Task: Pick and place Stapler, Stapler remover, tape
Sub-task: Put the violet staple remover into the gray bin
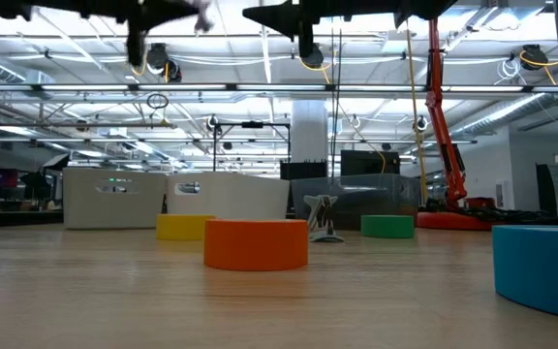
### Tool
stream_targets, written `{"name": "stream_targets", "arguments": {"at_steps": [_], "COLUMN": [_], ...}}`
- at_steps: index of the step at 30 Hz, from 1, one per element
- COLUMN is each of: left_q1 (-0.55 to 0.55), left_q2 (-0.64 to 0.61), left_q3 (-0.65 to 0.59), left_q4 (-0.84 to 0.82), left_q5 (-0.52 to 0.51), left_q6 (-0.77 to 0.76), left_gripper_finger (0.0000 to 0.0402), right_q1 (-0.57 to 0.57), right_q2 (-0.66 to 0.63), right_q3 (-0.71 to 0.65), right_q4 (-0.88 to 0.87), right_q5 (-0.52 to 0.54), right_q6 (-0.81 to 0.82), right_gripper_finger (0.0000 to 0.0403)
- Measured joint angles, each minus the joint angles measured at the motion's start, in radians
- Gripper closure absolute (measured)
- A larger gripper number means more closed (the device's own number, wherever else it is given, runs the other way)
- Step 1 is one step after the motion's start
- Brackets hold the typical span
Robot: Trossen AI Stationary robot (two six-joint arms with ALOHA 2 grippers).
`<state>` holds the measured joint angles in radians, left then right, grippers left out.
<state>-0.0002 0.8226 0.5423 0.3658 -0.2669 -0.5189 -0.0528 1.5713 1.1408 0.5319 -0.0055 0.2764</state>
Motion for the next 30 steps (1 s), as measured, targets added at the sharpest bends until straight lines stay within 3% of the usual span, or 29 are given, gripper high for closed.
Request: {"name": "stream_targets", "arguments": {"at_steps": [6,12,16,22,30], "left_q1": [0.000,0.005,0.039,0.122,0.245], "left_q2": [-0.114,-0.130,-0.114,-0.080,0.100], "left_q3": [0.000,0.000,0.000,0.016,0.207], "left_q4": [-0.424,-0.709,-0.833,-0.951,-1.221], "left_q5": [-0.239,-0.325,-0.325,-0.240,-0.155], "left_q6": [-0.228,-0.457,-0.575,-0.638,-0.529], "left_gripper_finger": [0.0402,0.0402,0.0402,0.0402,0.0402], "right_q1": [0.000,0.000,0.000,0.000,0.000], "right_q2": [0.000,-0.001,-0.001,-0.001,-0.001], "right_q3": [-0.001,-0.001,-0.001,-0.001,-0.001], "right_q4": [-0.014,-0.015,-0.031,-0.047,-0.052], "right_q5": [0.000,0.000,0.000,0.000,0.001], "right_q6": [0.000,0.000,0.000,0.000,0.000], "right_gripper_finger": [0.0217,0.0218,0.0219,0.0216,0.0217]}}
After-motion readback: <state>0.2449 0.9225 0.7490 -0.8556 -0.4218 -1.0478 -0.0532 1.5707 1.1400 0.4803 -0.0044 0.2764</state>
